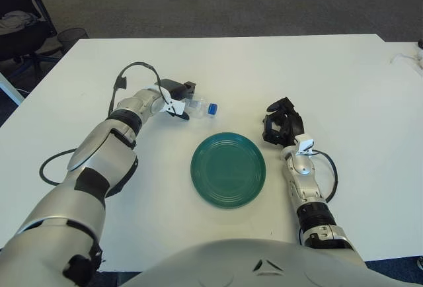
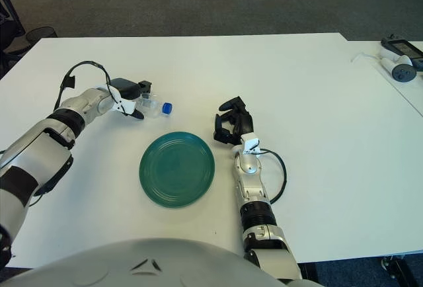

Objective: Put the bottle into the plate.

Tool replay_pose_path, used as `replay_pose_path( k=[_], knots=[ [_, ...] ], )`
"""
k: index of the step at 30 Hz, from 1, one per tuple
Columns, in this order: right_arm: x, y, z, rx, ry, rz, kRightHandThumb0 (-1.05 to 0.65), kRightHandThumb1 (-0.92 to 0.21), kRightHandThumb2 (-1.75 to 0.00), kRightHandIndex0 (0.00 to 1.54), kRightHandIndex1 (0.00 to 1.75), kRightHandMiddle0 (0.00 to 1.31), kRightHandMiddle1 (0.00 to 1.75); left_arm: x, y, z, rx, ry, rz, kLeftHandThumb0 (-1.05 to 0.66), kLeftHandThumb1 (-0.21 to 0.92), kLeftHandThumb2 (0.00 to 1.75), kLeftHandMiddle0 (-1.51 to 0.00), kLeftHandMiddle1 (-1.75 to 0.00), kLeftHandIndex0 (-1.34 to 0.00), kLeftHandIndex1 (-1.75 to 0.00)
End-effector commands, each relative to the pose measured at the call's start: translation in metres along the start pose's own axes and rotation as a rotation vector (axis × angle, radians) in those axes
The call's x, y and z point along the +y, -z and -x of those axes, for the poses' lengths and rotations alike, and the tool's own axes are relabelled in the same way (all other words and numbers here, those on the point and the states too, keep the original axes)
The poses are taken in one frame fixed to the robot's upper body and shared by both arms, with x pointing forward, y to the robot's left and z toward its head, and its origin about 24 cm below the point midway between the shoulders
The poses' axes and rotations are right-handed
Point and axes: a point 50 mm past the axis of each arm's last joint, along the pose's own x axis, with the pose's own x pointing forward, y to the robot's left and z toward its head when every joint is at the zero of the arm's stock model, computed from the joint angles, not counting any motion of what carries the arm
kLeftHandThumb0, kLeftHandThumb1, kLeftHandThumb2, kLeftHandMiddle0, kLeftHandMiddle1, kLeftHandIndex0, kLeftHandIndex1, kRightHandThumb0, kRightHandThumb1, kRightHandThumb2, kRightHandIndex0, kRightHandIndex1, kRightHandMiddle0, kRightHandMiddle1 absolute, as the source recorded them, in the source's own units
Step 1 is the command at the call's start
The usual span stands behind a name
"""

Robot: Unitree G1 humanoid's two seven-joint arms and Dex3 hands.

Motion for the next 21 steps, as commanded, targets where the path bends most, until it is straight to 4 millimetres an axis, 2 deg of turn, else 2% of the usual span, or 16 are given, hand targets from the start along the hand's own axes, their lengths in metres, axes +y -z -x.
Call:
replay_pose_path(
  k=[1,2,3,6,11,21],
  knots=[
    [-0.0046,0.0283,0.0164,0.152,0.018,0.005,0.00,-0.37,-1.25,0.46,1.75,0.45,1.74,-0.0377,-0.0079,0.0020,-0.021,0.097,0.042,-0.62,0.85,0.36,-0.82,-1.75,-0.52,-1.73],
    [-0.0047,0.0283,0.0165,0.152,0.018,0.005,0.00,-0.38,-1.25,0.46,1.75,0.45,1.74,-0.0391,-0.0091,0.0018,-0.022,0.077,0.050,-0.55,0.72,0.62,-0.82,-1.75,-0.51,-1.73],
    [-0.0048,0.0283,0.0165,0.152,0.019,0.005,0.00,-0.38,-1.25,0.46,1.75,0.44,1.74,-0.0412,-0.0104,0.0016,-0.017,0.040,0.067,-0.51,0.63,0.79,-0.82,-1.75,-0.50,-1.74],
    [-0.0051,0.0287,0.0166,0.154,0.022,0.004,0.00,-0.38,-1.25,0.46,1.75,0.44,1.74,-0.0454,-0.0123,0.0013,0.007,-0.046,0.108,-0.46,0.51,1.03,-0.87,-1.75,-0.51,-1.74],
    [-0.0045,0.0290,0.0168,0.155,0.024,0.001,0.00,-0.38,-1.24,0.45,1.75,0.44,1.74,-0.0459,-0.0127,0.0024,0.024,-0.154,0.140,-0.45,0.44,1.15,-0.94,-1.75,-0.52,-1.75],
    [-0.0042,0.0294,0.0174,0.144,0.021,0.002,0.00,-0.39,-1.24,0.45,1.75,0.44,1.74,-0.0370,-0.0109,0.0064,0.014,-0.318,0.270,-0.44,0.42,1.18,-1.10,-1.75,-0.53,-1.75]
  ],
)
